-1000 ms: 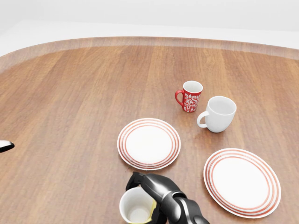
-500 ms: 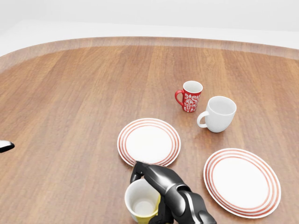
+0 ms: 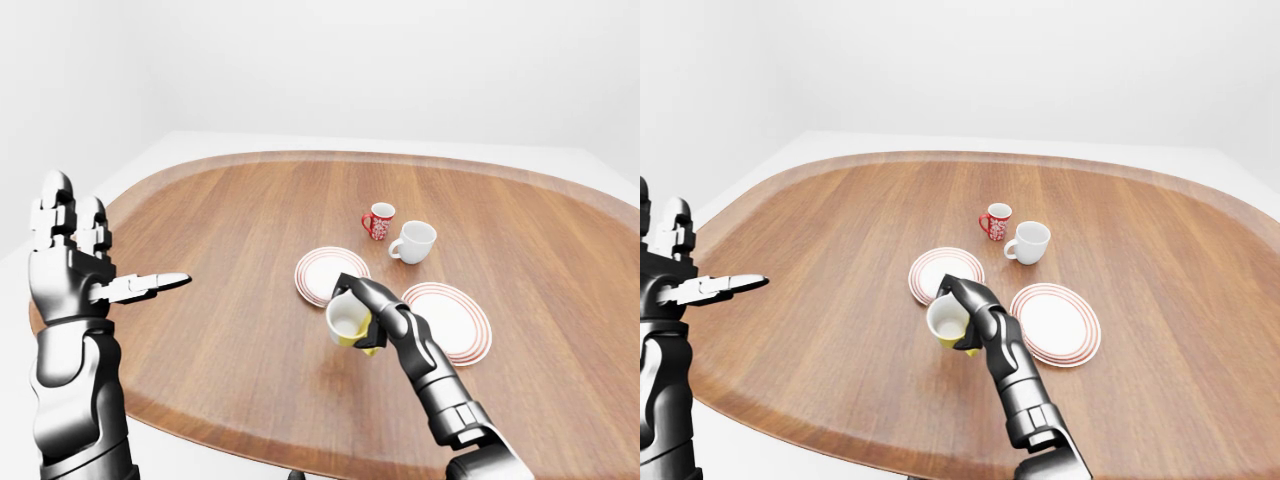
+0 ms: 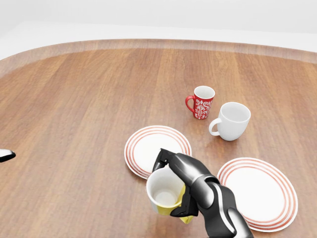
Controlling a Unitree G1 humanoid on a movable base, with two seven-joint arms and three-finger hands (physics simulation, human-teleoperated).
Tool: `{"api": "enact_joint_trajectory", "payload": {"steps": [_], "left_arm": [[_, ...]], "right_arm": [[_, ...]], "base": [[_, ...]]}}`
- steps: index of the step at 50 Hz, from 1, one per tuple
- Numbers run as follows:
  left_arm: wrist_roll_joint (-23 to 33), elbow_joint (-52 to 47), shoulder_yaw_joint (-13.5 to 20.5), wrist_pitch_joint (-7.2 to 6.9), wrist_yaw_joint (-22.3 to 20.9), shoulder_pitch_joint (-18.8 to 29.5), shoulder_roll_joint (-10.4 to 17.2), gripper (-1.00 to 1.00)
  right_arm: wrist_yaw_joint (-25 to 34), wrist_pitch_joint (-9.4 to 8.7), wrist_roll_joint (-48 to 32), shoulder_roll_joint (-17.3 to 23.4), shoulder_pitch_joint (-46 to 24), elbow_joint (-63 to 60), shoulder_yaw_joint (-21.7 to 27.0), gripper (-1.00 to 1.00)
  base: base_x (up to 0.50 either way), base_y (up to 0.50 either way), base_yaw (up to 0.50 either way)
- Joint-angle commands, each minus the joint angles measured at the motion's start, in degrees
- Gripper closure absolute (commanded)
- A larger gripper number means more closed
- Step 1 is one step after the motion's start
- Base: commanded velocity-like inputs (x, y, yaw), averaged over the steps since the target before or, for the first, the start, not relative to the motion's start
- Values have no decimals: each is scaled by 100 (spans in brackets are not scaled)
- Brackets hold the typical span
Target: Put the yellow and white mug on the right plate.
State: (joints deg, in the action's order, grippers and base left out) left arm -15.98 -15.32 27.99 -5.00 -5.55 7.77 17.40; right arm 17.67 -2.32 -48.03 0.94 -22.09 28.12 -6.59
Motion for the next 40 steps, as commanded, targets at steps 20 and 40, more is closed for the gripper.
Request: {"api": "enact_joint_trajectory", "payload": {"steps": [20,40], "left_arm": [[19,12,-3,0,-9,-2,3,-100],[33,19,-15,0,-3,13,7,-100]], "right_arm": [[69,-244,692,796,-731,249,647,100],[-242,18,982,1341,-1110,1123,900,100]], "base": [[0,0,0],[0,0,0]]}}
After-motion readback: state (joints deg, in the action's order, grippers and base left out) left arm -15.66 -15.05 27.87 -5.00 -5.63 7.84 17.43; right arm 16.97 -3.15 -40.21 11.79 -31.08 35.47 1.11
